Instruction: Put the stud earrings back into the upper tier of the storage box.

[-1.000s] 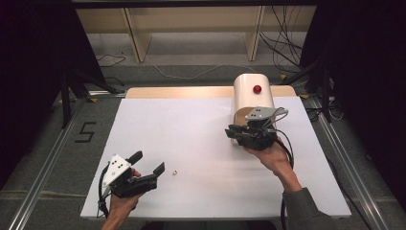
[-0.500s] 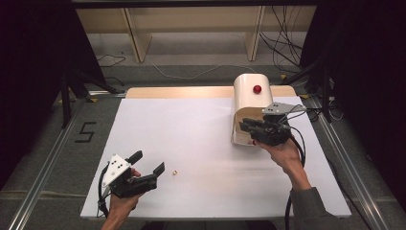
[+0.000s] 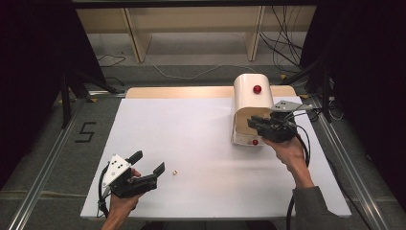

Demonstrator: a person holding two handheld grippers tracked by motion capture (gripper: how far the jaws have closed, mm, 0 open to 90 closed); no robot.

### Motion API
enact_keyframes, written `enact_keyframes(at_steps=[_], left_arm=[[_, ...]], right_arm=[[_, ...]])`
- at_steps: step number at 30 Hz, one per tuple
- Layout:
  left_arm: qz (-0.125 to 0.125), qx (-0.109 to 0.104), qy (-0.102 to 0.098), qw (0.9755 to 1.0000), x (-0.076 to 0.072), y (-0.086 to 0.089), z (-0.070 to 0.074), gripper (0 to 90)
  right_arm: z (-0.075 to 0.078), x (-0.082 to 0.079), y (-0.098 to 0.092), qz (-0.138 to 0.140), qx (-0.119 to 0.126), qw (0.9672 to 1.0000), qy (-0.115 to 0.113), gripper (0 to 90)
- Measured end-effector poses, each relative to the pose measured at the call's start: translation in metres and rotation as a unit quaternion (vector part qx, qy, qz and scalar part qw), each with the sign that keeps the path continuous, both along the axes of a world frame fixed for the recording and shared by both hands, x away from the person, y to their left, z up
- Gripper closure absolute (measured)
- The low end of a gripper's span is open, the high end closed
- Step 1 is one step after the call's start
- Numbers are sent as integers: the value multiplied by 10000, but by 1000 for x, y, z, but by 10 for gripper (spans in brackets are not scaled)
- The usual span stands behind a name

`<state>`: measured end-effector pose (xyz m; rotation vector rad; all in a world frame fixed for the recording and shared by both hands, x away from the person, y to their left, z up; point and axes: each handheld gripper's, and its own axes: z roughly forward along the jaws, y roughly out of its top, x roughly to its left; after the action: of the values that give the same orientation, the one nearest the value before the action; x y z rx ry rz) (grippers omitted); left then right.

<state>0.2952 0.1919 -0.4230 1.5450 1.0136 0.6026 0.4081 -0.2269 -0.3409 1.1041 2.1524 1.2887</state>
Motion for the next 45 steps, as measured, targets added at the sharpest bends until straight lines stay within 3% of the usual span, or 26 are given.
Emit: enact_keyframes(at_steps=[4,7,13,20,27,34,39,45], left_arm=[[1,9,1,10000,0,0,0,105],[6,8,0,10000,0,0,0,105],[9,17,-4,10000,0,0,0,105],[28,16,-5,10000,0,0,0,105],[48,13,-15,10000,0,0,0,105],[88,-6,-30,10000,0,1,1,105],[113,-2,-40,9999,0,1,1,105],[153,-17,-62,9999,-1,2,1,105]], right_arm=[[-3,2,-1,-60,-6,10000,61,746],[-5,4,-1,-79,8,9999,106,661],[2,-1,4,15,130,9999,-58,554],[11,-13,26,449,260,9985,-195,423],[10,-23,56,918,292,9953,-79,360],[-1,-30,91,1372,96,9905,88,321],[-17,-31,118,1685,-110,9852,284,315],[-44,-27,150,2071,-475,9755,571,315]])
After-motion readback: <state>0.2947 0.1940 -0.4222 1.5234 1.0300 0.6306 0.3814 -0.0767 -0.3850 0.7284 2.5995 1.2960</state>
